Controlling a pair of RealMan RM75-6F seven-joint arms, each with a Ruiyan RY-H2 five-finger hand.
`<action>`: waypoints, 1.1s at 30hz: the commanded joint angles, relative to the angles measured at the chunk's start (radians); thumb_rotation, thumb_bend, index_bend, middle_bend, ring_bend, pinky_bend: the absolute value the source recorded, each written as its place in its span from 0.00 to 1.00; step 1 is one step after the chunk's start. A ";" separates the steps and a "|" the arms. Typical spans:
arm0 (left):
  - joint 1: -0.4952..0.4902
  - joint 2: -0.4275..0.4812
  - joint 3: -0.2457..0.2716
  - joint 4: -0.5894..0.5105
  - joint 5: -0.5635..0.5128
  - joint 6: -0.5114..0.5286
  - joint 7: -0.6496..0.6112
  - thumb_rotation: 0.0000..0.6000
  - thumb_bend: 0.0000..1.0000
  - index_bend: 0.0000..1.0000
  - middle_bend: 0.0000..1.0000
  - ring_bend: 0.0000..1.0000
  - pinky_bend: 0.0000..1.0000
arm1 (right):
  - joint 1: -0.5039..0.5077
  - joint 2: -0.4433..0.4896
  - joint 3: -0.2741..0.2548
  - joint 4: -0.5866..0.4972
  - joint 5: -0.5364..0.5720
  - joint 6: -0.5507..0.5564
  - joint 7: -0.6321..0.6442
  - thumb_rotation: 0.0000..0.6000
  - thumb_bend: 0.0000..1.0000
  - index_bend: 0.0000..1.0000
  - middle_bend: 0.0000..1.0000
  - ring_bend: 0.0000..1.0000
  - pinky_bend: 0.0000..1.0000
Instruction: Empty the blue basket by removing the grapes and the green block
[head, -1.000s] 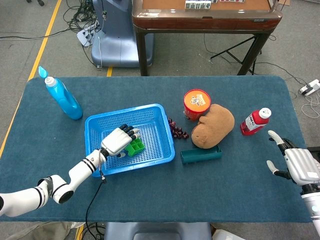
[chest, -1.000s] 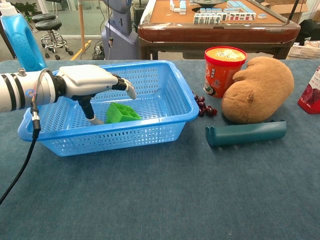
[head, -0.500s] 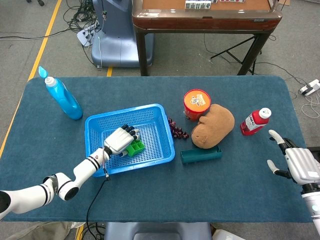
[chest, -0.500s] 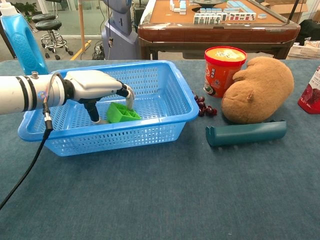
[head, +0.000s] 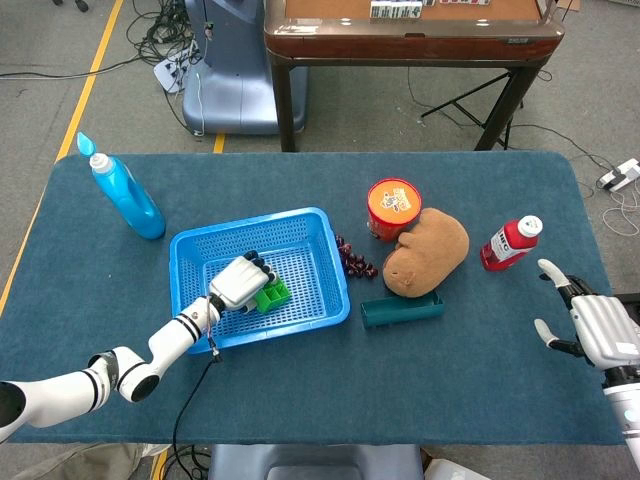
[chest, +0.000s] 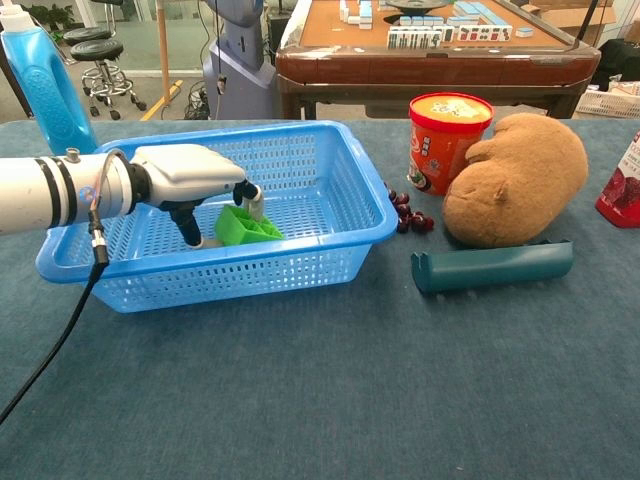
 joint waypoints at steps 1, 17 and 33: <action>0.006 0.001 -0.001 0.001 0.008 0.014 -0.019 1.00 0.46 0.58 0.42 0.34 0.17 | -0.001 0.000 0.001 0.000 0.000 0.001 0.001 1.00 0.32 0.08 0.23 0.21 0.47; 0.115 0.189 -0.032 -0.134 0.062 0.221 -0.179 1.00 0.46 0.56 0.45 0.36 0.18 | -0.003 0.000 0.004 -0.001 -0.010 0.009 0.008 1.00 0.32 0.08 0.23 0.21 0.47; 0.285 0.350 -0.005 -0.159 0.016 0.338 -0.255 1.00 0.46 0.53 0.45 0.35 0.18 | -0.006 0.000 0.000 0.012 -0.029 0.014 0.035 1.00 0.32 0.08 0.23 0.21 0.47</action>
